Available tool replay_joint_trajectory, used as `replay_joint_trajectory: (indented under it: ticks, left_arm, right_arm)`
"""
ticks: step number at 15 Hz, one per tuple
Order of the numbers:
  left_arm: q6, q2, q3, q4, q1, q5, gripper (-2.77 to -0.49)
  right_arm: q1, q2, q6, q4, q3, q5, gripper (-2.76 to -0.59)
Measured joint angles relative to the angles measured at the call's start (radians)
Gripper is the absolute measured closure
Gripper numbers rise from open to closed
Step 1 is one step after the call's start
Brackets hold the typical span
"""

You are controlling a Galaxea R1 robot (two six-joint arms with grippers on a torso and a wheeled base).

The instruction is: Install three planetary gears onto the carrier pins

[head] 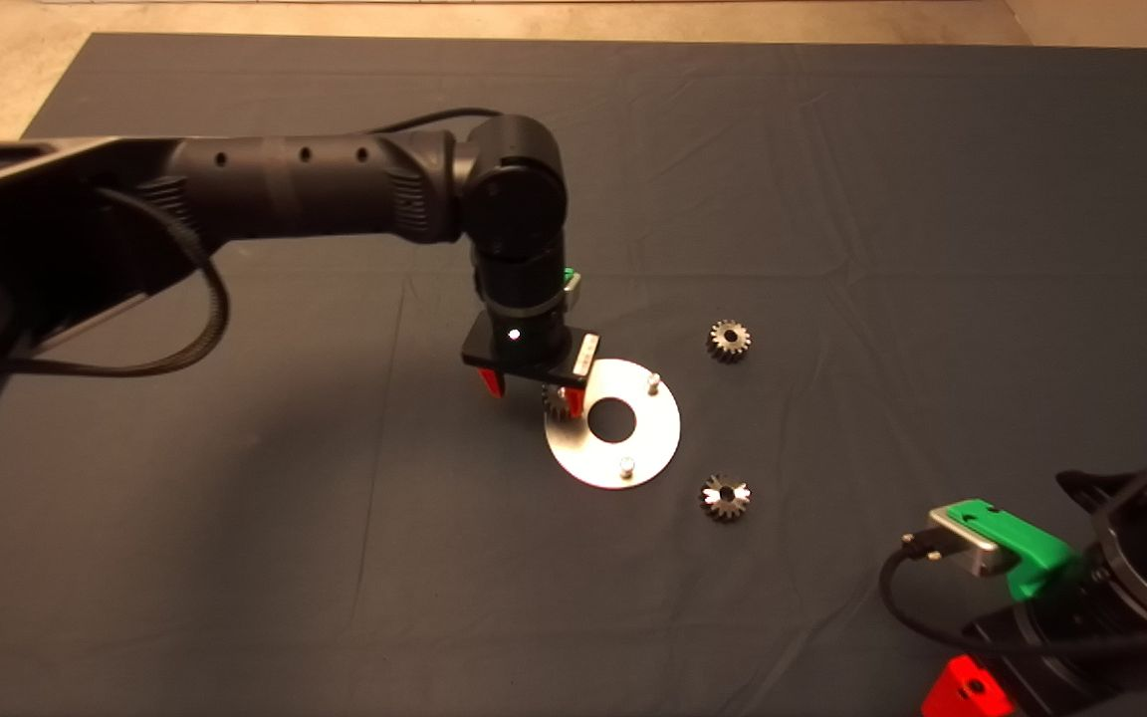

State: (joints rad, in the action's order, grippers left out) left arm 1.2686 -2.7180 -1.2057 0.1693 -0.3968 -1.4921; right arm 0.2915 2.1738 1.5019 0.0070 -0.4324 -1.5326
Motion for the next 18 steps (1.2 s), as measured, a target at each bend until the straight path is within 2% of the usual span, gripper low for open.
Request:
replay_joint_trajectory:
  ticks: [1, 3, 4, 5, 6, 7, 8, 9, 11, 13, 15, 18]
  left_arm:
    - [0.022, 0.048, 0.045, 0.011, 0.000, -0.005, -1.99]
    - [0.062, 0.124, 0.142, 0.053, 0.000, -0.034, -2.04]
    - [0.079, 0.148, 0.186, 0.056, 0.000, -0.035, -2.05]
    - [0.091, 0.171, 0.230, 0.067, 0.000, -0.034, -2.16]
    - [0.113, 0.189, 0.274, 0.071, 0.000, -0.032, -2.18]
    - [0.140, 0.210, 0.322, 0.076, -0.001, -0.031, -2.18]
    - [0.169, 0.229, 0.370, 0.079, -0.003, -0.031, -2.28]
    - [0.202, 0.247, 0.413, 0.083, -0.004, -0.032, -2.33]
    - [0.268, 0.271, 0.484, 0.083, -0.005, -0.034, -2.35]
    - [0.329, 0.289, 0.547, 0.092, -0.006, -0.034, -2.48]
    - [0.421, 0.297, 0.616, 0.094, -0.006, -0.033, -2.48]
    - [0.521, 0.314, 0.680, 0.103, -0.006, -0.034, -2.48]
  right_arm:
    - [0.000, -0.002, -0.036, -0.001, -0.030, -0.001, -2.76]
    - [0.008, 0.003, -0.143, -0.004, -0.099, 0.000, -2.76]
    - [0.012, 0.007, -0.167, -0.005, -0.117, 0.000, -2.76]
    - [0.027, 0.026, -0.213, -0.006, -0.173, 0.000, -2.76]
    - [0.041, 0.053, -0.239, -0.008, -0.220, -0.003, -2.76]
    - [0.050, 0.080, -0.253, -0.009, -0.240, -0.004, -2.76]
    - [0.056, 0.104, -0.262, -0.009, -0.249, -0.006, -2.76]
    - [0.069, 0.159, -0.274, -0.009, -0.262, -0.005, -2.76]
    - [0.082, 0.228, -0.285, -0.011, -0.273, 0.011, -2.76]
    - [0.091, 0.242, -0.290, -0.017, -0.283, 0.005, -2.76]
    - [0.095, 0.254, -0.296, -0.022, -0.289, 0.001, -2.76]
    - [0.102, 0.275, -0.300, -0.038, -0.297, 0.004, -2.76]
